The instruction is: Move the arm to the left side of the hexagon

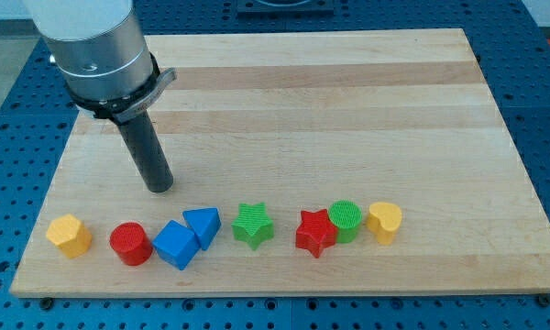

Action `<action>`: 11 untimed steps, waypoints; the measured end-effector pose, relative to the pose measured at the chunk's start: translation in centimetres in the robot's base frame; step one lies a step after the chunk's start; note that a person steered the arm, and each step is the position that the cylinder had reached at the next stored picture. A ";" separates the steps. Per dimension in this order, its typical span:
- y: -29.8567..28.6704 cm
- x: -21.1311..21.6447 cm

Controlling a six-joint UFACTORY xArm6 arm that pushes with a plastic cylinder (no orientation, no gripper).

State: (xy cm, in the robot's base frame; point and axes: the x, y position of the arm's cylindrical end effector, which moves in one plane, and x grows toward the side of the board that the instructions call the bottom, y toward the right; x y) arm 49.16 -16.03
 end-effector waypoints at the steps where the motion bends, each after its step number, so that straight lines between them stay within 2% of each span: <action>1: 0.0 -0.1; 2: 0.0 -0.2; 3: -4.3 -0.7; 4: -12.5 -0.1; 5: -14.4 2.0; 9: -14.5 3.6; 11: -14.3 11.2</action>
